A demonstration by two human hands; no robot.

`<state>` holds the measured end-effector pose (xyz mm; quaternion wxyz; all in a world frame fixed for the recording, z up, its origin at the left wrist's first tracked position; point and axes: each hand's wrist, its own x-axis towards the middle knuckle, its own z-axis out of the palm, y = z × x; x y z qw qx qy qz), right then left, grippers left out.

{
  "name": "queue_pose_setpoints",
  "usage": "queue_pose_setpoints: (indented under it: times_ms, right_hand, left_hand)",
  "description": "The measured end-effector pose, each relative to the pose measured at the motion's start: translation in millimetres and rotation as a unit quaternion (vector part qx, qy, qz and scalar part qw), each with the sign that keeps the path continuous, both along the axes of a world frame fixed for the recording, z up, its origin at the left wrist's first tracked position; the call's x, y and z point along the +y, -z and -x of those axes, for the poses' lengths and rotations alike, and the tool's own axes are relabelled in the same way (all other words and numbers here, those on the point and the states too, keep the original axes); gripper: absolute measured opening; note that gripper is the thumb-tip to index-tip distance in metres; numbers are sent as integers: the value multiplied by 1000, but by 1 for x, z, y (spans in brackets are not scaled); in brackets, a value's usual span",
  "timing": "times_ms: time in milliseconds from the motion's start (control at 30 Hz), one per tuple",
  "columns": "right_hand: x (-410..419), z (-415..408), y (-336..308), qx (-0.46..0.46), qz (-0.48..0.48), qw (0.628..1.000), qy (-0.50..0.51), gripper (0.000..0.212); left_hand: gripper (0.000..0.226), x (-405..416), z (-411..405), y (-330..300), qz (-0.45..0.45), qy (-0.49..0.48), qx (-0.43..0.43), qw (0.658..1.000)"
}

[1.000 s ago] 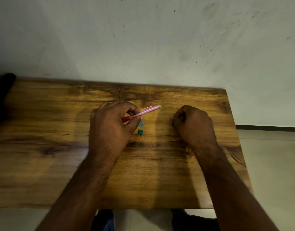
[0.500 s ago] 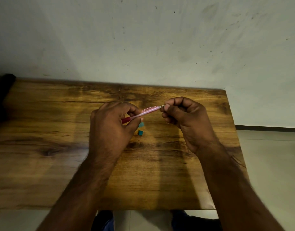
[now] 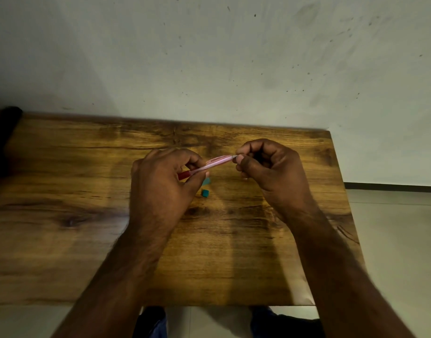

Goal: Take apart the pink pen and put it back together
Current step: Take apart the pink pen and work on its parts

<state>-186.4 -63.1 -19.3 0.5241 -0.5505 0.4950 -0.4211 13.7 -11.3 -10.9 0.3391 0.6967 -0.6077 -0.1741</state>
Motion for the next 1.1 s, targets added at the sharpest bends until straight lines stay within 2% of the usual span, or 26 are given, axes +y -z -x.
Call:
queue_pose_setpoints:
  times_ms: [467,600,633,700,800,933,1100]
  right_hand:
    - [-2,6,0,-9,-42,998,-34,16]
    - [-4,11,-4,-24,-29,999,30,14]
    - [-5,13,-3,11,-16,998,58,14]
    - [-6,18,0,151,24,984,90,12]
    - [-2,14,5,312,46,947,57,11]
    - [1,4,7,425,55,904,-15,24]
    - [2,2,7,443,73,894,-17,26]
  left_hand:
    - [14,0,-3,1,-7,14,-6,1000]
    - [13,0,-1,0,-3,14,3,1000]
    - [13,0,-1,0,-5,15,3,1000]
    - [13,-1,-2,1,-8,16,6,1000]
    - [14,-2,-1,2,-13,17,10,1000]
    - [15,-1,-1,4,-17,14,7,1000]
    - [15,0,-3,5,-16,13,10,1000]
